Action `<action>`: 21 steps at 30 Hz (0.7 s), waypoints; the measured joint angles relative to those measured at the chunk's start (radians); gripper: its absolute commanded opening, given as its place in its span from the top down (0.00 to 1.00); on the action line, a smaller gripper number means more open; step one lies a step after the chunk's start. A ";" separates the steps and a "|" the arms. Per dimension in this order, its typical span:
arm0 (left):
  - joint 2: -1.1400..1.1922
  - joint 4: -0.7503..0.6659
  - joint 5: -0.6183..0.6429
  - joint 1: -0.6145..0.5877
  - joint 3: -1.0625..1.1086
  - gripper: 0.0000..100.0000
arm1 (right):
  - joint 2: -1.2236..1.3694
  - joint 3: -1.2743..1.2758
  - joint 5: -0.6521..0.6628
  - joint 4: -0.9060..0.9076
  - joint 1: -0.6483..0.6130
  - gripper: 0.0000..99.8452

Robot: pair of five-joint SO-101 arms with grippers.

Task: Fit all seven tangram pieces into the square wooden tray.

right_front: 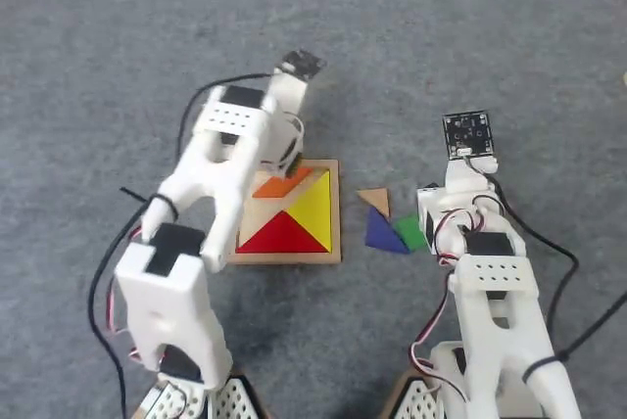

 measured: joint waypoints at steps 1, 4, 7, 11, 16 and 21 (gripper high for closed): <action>-0.021 0.008 0.000 -0.009 0.000 0.85 | 0.000 0.000 0.000 0.000 0.000 0.75; -0.066 0.017 -0.015 -0.041 0.009 0.85 | 0.000 0.000 0.000 0.000 0.000 0.75; -0.074 0.015 -0.026 -0.052 0.054 0.85 | 0.000 0.000 0.000 0.000 0.000 0.75; -0.075 -0.040 -0.026 -0.049 0.149 0.85 | 0.000 0.000 0.000 0.000 0.000 0.75; -0.075 -0.098 -0.026 -0.026 0.207 0.85 | 0.000 0.000 0.000 0.000 0.000 0.75; -0.075 -0.124 -0.026 -0.021 0.210 0.85 | 0.000 0.000 0.000 0.000 0.000 0.75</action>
